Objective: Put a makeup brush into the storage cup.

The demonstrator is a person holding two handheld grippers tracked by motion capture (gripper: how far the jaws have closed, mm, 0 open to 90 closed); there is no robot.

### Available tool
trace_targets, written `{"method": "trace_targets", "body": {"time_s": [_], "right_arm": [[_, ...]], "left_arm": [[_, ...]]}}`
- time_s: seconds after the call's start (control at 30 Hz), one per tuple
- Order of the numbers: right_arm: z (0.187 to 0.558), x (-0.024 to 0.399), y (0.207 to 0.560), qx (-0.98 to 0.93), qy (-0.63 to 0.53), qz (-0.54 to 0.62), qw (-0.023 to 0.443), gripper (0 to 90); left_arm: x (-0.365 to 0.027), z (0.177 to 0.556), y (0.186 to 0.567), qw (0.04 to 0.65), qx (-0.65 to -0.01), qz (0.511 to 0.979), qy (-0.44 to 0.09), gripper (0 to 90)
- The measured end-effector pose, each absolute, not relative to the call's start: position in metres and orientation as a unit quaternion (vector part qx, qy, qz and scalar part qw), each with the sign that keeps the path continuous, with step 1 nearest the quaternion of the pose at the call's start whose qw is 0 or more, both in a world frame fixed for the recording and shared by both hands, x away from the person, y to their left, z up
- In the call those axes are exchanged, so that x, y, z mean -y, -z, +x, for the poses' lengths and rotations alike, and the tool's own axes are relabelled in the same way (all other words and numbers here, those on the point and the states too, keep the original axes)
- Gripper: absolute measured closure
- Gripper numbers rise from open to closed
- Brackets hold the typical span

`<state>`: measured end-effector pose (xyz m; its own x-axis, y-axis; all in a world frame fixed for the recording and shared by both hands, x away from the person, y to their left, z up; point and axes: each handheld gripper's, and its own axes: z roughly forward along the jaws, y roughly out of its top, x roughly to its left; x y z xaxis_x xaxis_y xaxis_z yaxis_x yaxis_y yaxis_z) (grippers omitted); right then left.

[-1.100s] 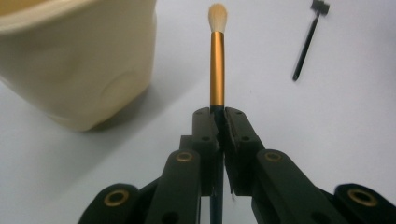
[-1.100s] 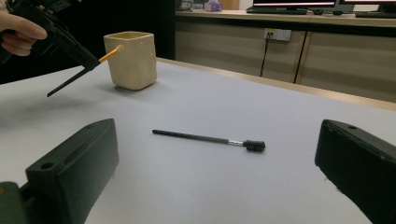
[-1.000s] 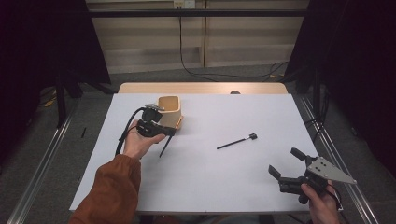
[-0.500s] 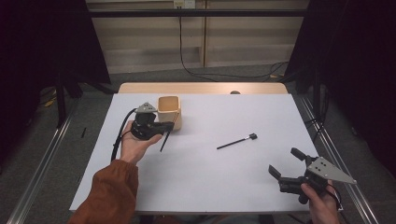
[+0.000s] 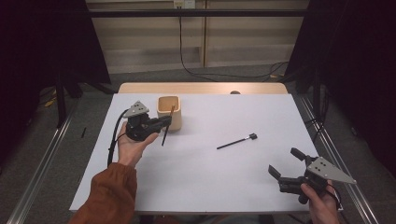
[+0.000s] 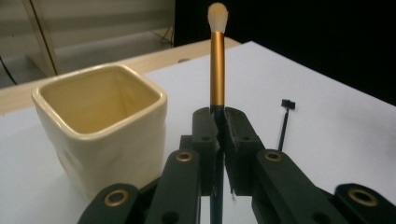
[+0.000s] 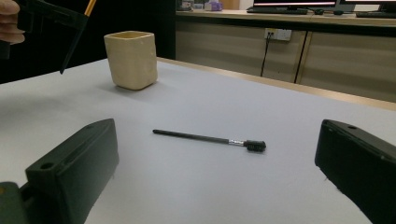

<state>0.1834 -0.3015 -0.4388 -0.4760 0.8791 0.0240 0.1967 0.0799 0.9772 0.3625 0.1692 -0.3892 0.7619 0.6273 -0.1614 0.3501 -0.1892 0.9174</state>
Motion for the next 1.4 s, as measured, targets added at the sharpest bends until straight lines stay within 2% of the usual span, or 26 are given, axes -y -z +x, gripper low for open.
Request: {"method": "trace_targets", "body": {"time_s": [0.2,0.7,1.4], "right_arm": [[0.183,0.301,0.439,-0.665,-0.544,0.405,0.313,0.0],[0.183,0.301,0.439,-0.663,-0.546,0.405,0.313,0.0],[0.184,0.301,0.439,-0.662,-0.547,0.406,0.313,0.0]], "left_arm": [[-0.171,0.36,0.388,0.568,-0.315,0.746,-0.147,83.9],[-0.179,0.355,0.39,0.603,-0.317,0.715,-0.157,83.9],[-0.173,0.368,0.356,0.599,-0.307,0.719,-0.17,84.0]]}}
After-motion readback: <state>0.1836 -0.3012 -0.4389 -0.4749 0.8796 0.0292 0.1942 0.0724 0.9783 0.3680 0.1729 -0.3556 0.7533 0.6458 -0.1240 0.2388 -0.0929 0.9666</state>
